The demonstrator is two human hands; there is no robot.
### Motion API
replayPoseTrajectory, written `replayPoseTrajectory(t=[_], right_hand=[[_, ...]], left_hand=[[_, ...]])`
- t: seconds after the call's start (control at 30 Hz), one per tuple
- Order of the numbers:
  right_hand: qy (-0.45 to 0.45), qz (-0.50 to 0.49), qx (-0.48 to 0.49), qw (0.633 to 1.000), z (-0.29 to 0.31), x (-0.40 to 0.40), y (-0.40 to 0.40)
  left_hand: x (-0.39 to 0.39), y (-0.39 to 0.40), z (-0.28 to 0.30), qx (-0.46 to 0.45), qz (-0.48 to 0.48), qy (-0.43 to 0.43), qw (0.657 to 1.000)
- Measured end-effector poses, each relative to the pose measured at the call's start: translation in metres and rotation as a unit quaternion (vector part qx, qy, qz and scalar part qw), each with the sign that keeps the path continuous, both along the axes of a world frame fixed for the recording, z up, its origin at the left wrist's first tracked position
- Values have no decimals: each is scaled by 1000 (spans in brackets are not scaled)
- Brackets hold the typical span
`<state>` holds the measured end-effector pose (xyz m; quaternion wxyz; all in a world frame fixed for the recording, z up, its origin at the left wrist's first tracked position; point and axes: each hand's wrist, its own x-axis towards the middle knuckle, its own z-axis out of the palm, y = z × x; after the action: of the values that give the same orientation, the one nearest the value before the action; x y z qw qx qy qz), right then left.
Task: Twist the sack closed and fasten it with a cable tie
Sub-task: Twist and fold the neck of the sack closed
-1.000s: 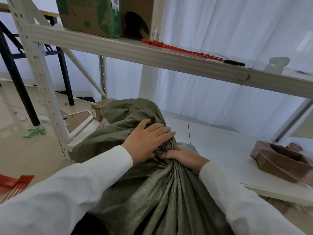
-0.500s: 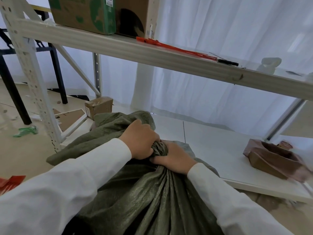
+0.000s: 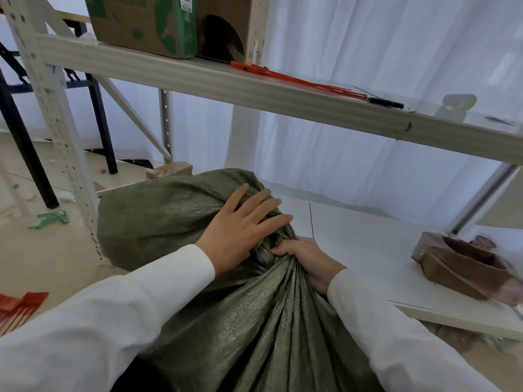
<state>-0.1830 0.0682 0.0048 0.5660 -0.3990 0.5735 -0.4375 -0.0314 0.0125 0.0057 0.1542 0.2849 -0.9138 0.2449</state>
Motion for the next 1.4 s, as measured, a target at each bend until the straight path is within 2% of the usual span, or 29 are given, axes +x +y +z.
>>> replayPoseTrajectory(t=[0.17,0.3,0.4,0.47,0.53,0.73,0.83,1.0,1.1,1.23,1.3,1.4], right_hand=[[114,57,2,992,6,0,0],[283,78,-59,954,11,5,4],[352,45,-135,925,6,3,6],[374,64,-154,912,1,7,7],[371,90,-145,913,-8,13,7],[395,29,-126,910,-5,17,-4],[340,12,-109,934,-5,14,-8],[234,-6,-97,967,-4,9,-9],[200,-5,-84,976,-5,2,-10],[170,20,-71,983,-8,-3,-12],[185,44,-59,980,-7,-2,-11],[231,89,-42,968,-6,0,-11]], left_hand=[[-2,-2,11,75,-2,10,997],[-6,-3,22,125,39,-16,991],[-10,-2,24,137,49,-29,989],[-13,-1,25,147,62,-41,986],[-16,1,26,155,84,-53,983],[-18,6,25,129,103,-19,986],[-10,4,23,140,128,24,982],[8,-1,31,150,177,30,972],[20,-13,45,133,185,102,968],[42,-33,61,95,222,240,940],[53,-42,58,77,243,260,932],[68,-53,47,125,297,264,909]])
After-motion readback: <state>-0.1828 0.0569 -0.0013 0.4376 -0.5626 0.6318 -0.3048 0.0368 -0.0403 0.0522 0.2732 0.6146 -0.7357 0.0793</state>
